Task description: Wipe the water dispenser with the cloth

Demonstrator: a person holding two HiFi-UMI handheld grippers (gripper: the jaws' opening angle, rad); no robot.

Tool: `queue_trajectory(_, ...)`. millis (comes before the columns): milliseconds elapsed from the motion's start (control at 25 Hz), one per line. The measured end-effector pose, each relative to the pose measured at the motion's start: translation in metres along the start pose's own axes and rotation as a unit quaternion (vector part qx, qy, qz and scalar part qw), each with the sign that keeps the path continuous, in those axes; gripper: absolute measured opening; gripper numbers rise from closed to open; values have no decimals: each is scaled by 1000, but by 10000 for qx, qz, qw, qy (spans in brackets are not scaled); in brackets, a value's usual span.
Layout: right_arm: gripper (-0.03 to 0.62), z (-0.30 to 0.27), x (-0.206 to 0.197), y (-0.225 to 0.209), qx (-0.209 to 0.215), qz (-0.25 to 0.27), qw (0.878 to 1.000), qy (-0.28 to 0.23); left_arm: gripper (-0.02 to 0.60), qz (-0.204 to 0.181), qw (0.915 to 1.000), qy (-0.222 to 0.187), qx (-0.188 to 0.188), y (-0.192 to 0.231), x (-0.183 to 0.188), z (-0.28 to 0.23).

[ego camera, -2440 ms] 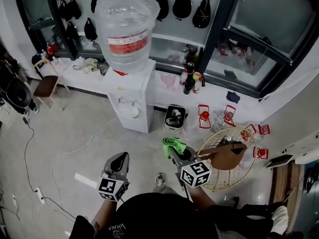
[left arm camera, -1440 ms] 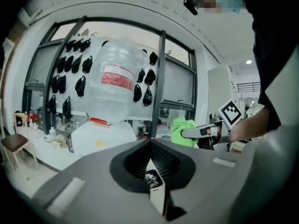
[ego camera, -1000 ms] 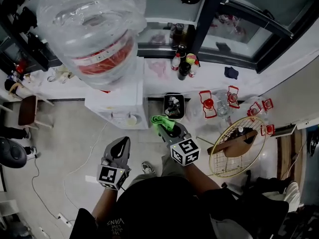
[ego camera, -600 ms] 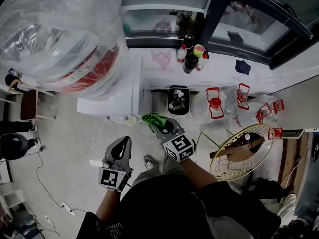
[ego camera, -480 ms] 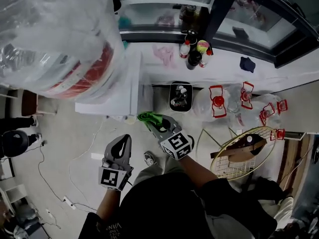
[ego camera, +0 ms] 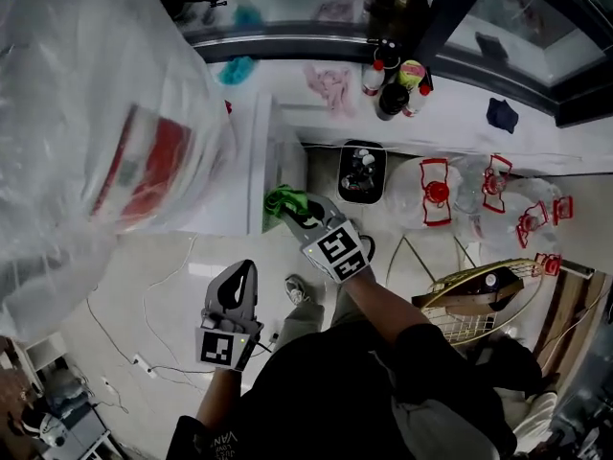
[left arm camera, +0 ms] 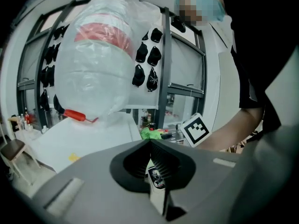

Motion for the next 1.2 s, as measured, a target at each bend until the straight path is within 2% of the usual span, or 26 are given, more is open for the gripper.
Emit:
queue_trajectory(400,91,-58,50,-100,-377,479,9981,-81,2,108,9995,53,287,1,3,-18)
queue_trajectory(760,91,-92,71,-162,-965,405,9944,-146,2,121,9996,93,241,-6,-2,-25)
queue_trajectory(960,91,-81,66,-165,-1210,307,9917,-315,2,12,9999,126,89,-8,-4,-20)
queue_trajectory(1200,91,-30,26,-116,-1157,247,9921,-412,2,-164,9996,85,-234,-7,-9,-14)
Point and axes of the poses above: the fingertips, and each gripper's own axes: z backward along the fingers, y to its left, x out of its top, the point moved 1 cm from there along z, backward along the fingers, and after that the axes turned 3 degrees about -y, right-handed, at the moved point
